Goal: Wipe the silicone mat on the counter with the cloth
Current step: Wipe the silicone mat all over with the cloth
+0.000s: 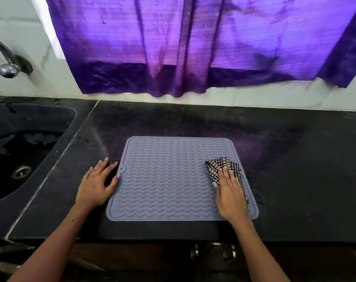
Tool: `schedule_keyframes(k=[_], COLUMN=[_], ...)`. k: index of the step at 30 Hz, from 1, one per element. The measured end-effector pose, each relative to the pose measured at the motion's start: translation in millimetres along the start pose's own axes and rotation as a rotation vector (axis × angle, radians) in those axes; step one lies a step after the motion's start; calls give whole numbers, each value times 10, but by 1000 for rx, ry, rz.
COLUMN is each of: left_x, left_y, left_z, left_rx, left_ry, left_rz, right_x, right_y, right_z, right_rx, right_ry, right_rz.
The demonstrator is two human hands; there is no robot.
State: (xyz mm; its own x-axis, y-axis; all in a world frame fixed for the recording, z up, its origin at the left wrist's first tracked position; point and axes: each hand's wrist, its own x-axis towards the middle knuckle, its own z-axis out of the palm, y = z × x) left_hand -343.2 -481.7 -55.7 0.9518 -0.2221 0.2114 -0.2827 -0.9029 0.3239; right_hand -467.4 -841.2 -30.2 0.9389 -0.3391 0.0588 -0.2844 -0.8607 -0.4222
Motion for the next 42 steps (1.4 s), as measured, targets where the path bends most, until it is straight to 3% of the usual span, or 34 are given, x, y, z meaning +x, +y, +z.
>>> schedule_keyframes(k=[2, 8, 10, 14, 15, 18, 22, 25, 30, 33, 36, 42], left_x=[2, -4, -9, -14, -16, -14, -17, -16, -9, -11, -15, -18], left_y=[5, 7, 12, 14, 11, 0, 0, 5, -6, -13, -14, 7], left_z=[-2, -11, -17, -30, -29, -22, -23, -10, 4, 1, -7, -21], left_rx=[1, 9, 13, 12, 16, 13, -4, -2, 5, 13, 20, 18], left_ry=[3, -9, -21, -39, -44, -42, -24, -19, -22, -24, -32, -30], left_rz=[0, -3, -1, -5, -5, -6, -4, 2, -4, -5, -12, -22], right_x=[12, 109, 188, 247, 200, -48, -349, -448, -402, -168, 23, -19], right_y=[42, 89, 143, 162, 172, 142, 164, 228, 227, 187, -111, -1119], right_z=[58, -8, -66, -471, -560, -725, -370, -88, -180, -446, -722, -353], right_rx=[-102, -79, 161, 919, 906, 543, 175, -81, -39, 278, 544, 121], right_ry=[-7, -113, -130, -29, 57, 218, 37, 25, -22, -122, -20, 84], right_rz=[-21, -47, -6, 373, 399, 301, 113, 46, 30, 291, 420, -41])
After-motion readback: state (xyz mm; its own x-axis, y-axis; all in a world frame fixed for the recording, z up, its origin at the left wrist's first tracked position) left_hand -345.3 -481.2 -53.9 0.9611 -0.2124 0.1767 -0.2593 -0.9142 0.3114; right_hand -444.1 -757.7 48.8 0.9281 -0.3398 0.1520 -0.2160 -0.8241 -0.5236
